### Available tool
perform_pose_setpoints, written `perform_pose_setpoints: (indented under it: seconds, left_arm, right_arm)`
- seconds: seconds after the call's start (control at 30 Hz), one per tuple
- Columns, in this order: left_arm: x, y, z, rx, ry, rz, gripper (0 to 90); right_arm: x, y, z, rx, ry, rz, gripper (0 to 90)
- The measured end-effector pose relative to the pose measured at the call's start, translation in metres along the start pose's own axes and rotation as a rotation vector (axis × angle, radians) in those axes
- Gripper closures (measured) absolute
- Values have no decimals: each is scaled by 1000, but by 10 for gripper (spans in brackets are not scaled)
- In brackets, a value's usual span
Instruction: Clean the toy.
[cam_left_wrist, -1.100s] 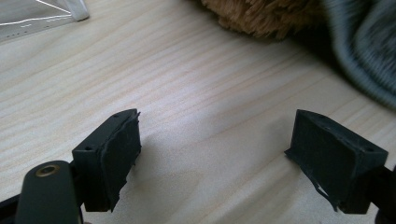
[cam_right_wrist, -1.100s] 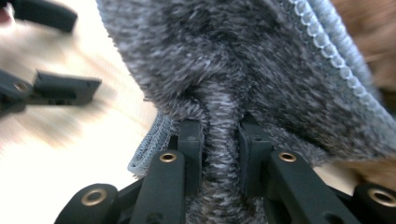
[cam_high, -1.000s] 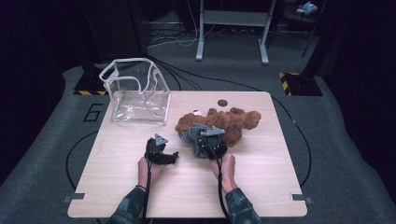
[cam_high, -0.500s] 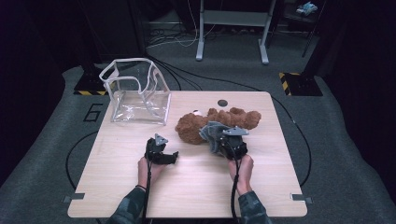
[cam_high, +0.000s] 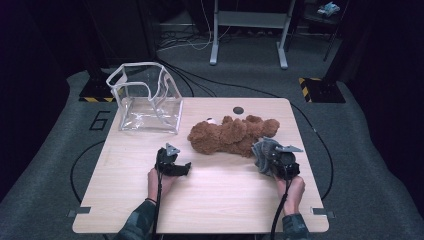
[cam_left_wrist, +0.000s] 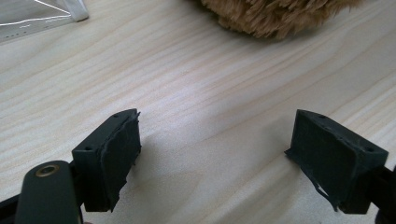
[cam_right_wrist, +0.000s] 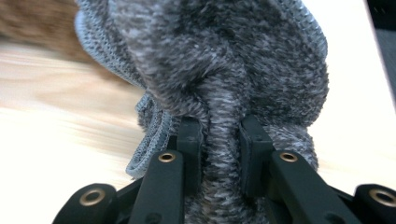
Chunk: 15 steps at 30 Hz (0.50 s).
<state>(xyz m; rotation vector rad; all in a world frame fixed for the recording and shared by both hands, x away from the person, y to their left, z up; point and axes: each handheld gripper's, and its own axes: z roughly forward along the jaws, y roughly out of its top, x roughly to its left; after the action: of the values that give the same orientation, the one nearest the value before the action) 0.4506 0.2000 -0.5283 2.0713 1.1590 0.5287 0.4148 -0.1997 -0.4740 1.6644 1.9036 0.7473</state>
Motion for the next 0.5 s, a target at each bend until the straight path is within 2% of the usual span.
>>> perform_pose_setpoints:
  seconds: [0.2,0.27,0.37,0.4,0.43,0.5]
  left_arm:
    - [0,0,0,0,0,1,161]
    - [0,0,0,0,0,0,161]
    - [0,0,0,0,0,1,161]
    - [0,0,0,0,0,1,161]
    - [0,0,0,0,0,1,161]
    - [0,0,0,1,-1,2,160]
  right_arm:
    - [-23,-6,5,70,-52,54,722]
    - [-29,-7,8,97,-63,57,710]
    - [-34,-8,13,140,-70,50,648]
    - [-33,-7,13,145,-77,70,601]
    - [-35,-6,14,152,-85,56,556]
    - [-35,-4,14,153,-86,58,496]
